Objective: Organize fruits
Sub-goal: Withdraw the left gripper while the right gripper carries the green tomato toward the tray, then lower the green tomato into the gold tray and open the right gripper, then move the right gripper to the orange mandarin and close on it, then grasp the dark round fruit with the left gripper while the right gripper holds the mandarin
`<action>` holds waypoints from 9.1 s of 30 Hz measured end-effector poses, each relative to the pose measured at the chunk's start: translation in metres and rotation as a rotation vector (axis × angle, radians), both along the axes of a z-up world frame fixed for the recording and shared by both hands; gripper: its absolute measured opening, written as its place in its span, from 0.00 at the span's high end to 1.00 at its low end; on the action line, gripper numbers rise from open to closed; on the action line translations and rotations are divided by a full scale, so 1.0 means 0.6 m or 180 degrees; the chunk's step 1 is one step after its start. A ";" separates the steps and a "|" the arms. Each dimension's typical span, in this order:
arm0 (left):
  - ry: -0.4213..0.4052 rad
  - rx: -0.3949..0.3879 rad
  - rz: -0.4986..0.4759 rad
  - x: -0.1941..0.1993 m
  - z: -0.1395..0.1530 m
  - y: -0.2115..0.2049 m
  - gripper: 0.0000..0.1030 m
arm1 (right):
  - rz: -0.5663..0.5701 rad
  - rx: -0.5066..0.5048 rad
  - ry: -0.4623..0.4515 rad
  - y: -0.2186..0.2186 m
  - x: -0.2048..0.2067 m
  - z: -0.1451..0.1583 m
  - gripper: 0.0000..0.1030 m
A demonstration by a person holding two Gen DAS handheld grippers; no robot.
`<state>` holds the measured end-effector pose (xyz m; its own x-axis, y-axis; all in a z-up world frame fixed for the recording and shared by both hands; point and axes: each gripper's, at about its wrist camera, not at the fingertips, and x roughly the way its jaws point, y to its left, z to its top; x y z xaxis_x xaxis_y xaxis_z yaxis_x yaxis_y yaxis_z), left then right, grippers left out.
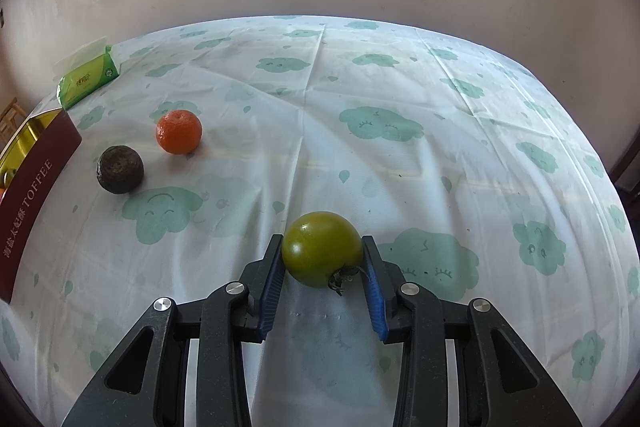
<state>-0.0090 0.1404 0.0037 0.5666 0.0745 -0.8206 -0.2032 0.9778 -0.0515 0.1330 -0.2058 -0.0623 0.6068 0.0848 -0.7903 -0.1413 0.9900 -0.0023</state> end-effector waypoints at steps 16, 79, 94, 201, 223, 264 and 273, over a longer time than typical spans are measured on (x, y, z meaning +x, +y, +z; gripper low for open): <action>-0.0033 0.0142 0.0127 -0.005 0.003 0.007 0.31 | 0.0492 0.0218 -0.0156 0.089 -0.032 0.074 0.63; 0.0022 -0.0022 0.0950 -0.080 -0.010 0.173 0.31 | 0.2088 0.0147 -0.0006 0.537 -0.105 0.061 0.63; 0.0015 -0.0012 0.0836 -0.071 -0.006 0.151 0.31 | 0.2083 0.0172 -0.0019 0.530 -0.108 0.063 0.59; 0.0160 0.0159 -0.0767 0.178 -0.047 -0.264 0.31 | 0.0758 0.0438 -0.0006 0.123 0.076 0.027 0.67; 0.0215 0.0021 -0.0708 0.190 -0.052 -0.249 0.31 | 0.0899 0.0418 0.0068 0.167 0.114 0.002 0.62; 0.0097 -0.0182 -0.0840 0.268 -0.083 -0.310 0.40 | 0.0339 0.0143 -0.0001 0.020 0.003 0.000 0.62; 0.0129 -0.0308 -0.0931 0.277 -0.097 -0.327 0.63 | 0.0340 0.0137 -0.0001 0.020 0.003 0.000 0.62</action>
